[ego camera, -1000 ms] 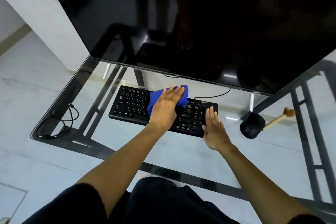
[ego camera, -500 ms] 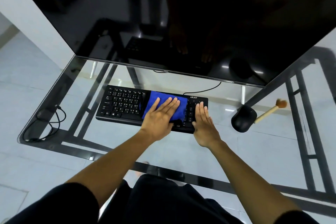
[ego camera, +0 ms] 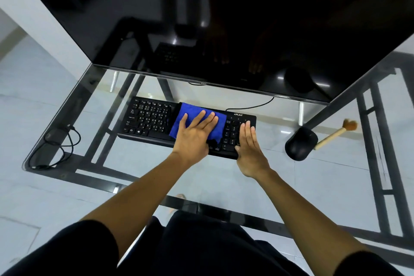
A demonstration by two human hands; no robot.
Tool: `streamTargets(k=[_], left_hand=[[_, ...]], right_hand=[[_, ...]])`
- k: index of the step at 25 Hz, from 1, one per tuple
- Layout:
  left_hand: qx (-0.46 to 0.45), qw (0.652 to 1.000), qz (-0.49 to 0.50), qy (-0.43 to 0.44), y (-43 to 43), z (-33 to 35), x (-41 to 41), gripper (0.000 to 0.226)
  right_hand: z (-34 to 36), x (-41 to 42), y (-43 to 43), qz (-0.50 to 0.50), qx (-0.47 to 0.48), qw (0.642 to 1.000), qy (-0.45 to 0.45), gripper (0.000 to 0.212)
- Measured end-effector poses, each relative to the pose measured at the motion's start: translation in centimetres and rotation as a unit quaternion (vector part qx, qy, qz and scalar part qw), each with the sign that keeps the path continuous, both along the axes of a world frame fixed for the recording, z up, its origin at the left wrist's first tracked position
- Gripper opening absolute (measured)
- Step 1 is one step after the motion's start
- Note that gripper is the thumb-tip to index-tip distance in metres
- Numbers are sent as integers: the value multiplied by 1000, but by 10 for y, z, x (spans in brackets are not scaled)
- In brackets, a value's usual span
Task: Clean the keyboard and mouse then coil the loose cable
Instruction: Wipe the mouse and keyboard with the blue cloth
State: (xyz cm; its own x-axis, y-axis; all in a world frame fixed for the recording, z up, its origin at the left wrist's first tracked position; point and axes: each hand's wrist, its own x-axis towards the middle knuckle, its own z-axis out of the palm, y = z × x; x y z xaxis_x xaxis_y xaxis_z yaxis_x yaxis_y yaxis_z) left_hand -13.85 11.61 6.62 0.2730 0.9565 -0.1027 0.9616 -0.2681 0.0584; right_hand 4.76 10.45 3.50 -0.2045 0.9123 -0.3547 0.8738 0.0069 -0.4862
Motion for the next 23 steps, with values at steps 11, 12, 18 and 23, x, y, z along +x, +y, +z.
streamTargets(k=[11, 12, 18, 23], left_hand=[[11, 998, -31, -61, 43, 16, -19, 50], [17, 996, 18, -81, 43, 16, -21, 51], [18, 997, 73, -32, 27, 5, -18, 57], [-16, 970, 115, -213, 36, 14, -39, 45]], right_hand=[[-1, 2, -1, 14, -8, 1000, -20, 64], [-1, 2, -1, 14, -8, 1000, -22, 64], [0, 2, 0, 17, -18, 999, -34, 63], [1, 2, 0, 18, -22, 999, -31, 64]])
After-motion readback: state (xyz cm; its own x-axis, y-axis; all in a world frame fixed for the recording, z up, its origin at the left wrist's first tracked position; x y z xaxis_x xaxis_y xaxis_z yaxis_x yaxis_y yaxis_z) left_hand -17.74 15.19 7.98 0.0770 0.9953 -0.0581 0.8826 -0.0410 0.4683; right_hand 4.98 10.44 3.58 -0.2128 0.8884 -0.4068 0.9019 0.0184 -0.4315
